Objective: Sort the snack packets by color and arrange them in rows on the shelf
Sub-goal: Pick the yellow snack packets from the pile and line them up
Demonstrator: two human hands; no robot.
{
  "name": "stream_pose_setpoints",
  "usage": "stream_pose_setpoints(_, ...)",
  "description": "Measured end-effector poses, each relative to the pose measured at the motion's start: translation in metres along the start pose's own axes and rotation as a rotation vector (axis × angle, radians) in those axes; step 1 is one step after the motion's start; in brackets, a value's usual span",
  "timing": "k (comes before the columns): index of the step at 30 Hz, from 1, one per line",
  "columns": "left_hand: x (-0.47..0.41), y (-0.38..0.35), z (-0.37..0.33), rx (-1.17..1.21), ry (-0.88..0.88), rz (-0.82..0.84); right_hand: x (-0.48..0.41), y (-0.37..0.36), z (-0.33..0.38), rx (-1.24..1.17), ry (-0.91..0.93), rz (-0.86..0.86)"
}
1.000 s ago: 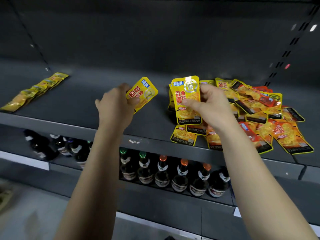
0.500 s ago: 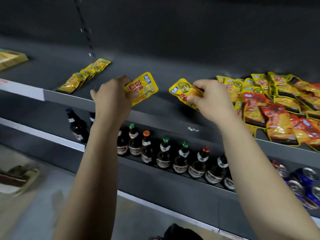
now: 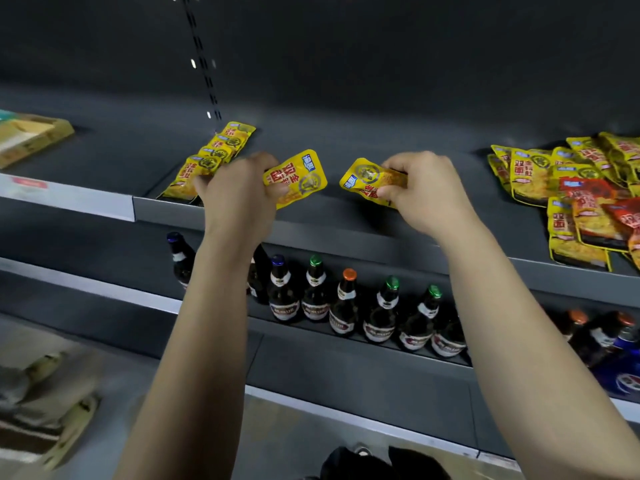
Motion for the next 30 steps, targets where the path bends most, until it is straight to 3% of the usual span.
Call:
stream_pose_setpoints(15,-0.091,-0.04,0.028,0.027,-0.074,0.028,-0.078,-0.028,0.008,0.027,-0.06,-0.028)
stream_pose_setpoints(30,-0.18,-0.043,0.112,0.082,-0.265,0.045,-0.122,-0.09,0.078,0.055,-0.135,-0.132)
Point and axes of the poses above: each hand's wrist, its own x-axis away from the middle knuckle, its own y-axis out of the back of the hand, z = x × y, the point moved 2 cm from there along -x, towards the middle knuckle, and after that the axes turned 6 degrees about -x, right-handed, at the moved point
